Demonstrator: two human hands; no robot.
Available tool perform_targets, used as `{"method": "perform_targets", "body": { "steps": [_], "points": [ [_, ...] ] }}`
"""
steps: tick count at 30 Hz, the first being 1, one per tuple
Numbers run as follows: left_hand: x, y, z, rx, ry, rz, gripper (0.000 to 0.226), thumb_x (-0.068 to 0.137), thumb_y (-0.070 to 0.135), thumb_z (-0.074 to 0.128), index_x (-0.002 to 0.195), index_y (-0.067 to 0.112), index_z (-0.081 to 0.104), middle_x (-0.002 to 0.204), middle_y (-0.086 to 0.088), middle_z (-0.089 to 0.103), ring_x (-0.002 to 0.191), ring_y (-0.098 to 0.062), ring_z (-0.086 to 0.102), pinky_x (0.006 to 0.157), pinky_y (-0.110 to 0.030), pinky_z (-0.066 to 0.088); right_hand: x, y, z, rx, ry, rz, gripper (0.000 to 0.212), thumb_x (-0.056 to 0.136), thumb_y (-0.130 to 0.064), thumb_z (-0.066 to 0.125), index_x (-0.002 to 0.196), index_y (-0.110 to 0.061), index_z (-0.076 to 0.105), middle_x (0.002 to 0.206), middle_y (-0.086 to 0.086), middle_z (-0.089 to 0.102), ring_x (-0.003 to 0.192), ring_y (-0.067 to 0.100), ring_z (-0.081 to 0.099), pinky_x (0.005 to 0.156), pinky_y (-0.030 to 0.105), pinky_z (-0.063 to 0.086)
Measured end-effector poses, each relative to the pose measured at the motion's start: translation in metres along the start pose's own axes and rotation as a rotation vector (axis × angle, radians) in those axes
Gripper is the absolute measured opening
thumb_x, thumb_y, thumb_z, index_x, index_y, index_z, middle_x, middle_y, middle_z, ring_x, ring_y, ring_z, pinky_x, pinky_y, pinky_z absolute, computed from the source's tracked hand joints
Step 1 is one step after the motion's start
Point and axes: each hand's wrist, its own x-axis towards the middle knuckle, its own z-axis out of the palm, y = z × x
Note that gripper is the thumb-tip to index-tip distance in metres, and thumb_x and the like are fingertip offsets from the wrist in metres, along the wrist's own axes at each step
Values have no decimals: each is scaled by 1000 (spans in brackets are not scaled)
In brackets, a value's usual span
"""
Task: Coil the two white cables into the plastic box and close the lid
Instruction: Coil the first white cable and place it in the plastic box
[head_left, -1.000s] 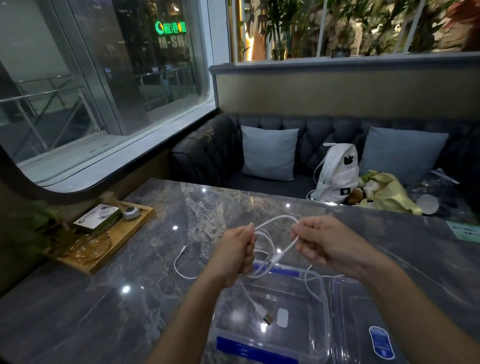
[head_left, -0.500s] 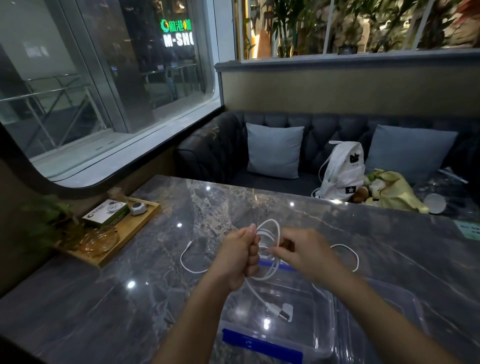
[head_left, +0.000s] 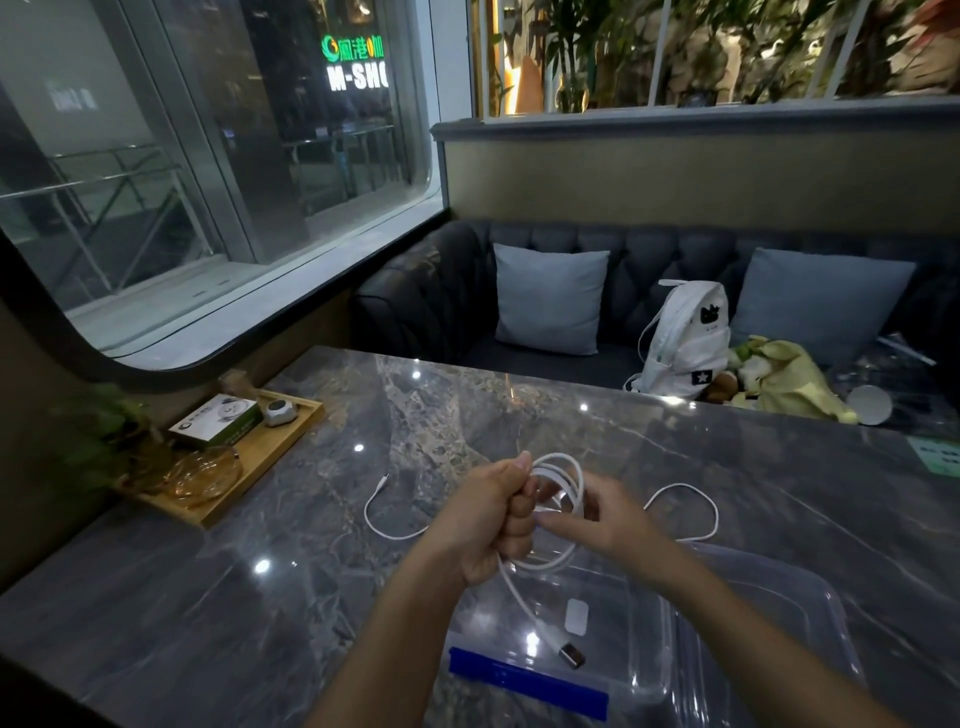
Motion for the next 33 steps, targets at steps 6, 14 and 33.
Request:
{"method": "perform_targets", "body": {
  "steps": [6, 14, 33],
  "points": [
    [-7, 7, -19, -29, 85, -28, 40, 99, 26, 31, 60, 16, 37, 36, 11, 26, 27, -1, 19, 27, -9, 14, -10, 9, -24, 87, 181, 140, 12, 76, -1, 69, 69, -11, 66, 38, -11, 53, 37, -1, 39, 37, 7, 30],
    [-8, 3, -16, 94, 162, -17, 41, 99, 25, 33, 59, 17, 37, 36, 10, 29, 27, -2, 19, 28, -9, 17, -9, 6, -22, 59, 14, 282, 21, 88, -18, 56, 71, -14, 68, 55, -1, 58, 47, 6, 49, 46, 17, 40],
    [-25, 5, -38, 586, 391, 63, 19, 91, 24, 56, 79, 8, 56, 66, -4, 58, 57, -13, 57, 55, -27, 50, 17, 3, 16, 228, 118, 361, 36, 93, -14, 50, 57, -9, 55, 36, -8, 32, 31, 2, 21, 32, 13, 17]
  ]
}}
